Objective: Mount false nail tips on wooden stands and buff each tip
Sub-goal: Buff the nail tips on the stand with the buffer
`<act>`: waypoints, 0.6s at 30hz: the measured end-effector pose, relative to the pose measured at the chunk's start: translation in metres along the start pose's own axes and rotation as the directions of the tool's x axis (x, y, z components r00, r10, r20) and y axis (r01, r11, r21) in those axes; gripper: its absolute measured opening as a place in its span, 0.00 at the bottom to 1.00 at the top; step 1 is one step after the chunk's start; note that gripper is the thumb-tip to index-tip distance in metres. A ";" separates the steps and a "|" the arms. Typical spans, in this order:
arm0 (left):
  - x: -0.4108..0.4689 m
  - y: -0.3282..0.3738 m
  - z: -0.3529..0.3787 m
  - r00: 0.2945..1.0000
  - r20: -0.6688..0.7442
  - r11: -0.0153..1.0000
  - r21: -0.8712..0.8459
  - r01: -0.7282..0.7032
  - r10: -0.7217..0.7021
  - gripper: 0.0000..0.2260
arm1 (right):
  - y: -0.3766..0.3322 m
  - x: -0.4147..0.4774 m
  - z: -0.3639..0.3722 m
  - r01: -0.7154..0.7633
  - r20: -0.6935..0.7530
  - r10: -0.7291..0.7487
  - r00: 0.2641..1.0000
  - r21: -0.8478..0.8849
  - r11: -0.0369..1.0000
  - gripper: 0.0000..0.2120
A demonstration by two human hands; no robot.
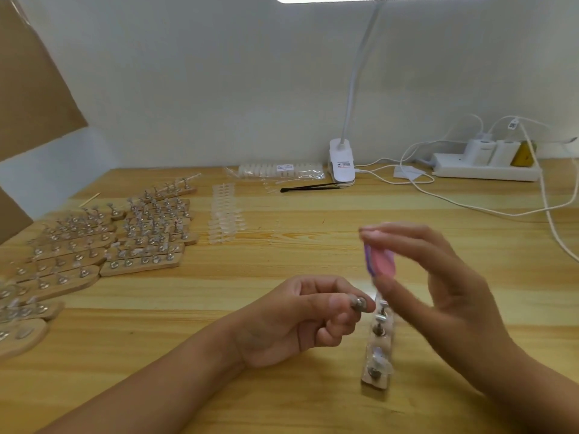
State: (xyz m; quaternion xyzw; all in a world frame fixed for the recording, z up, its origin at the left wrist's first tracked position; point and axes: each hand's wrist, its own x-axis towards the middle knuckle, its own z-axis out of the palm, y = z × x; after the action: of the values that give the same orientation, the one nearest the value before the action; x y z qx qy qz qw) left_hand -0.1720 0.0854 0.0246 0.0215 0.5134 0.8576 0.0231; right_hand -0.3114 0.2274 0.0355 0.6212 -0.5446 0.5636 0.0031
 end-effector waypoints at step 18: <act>0.000 0.000 -0.006 1.000 0.002 1.000 -0.017 -0.006 0.006 0.11 | 0.001 -0.003 0.004 -0.015 0.039 0.012 0.999 0.085 0.996 0.18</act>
State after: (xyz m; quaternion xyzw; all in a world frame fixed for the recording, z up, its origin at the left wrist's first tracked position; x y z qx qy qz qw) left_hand -0.1727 0.0798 0.0217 0.0240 0.5058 0.8621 0.0212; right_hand -0.3089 0.2266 0.0313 0.6277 -0.5243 0.5743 -0.0374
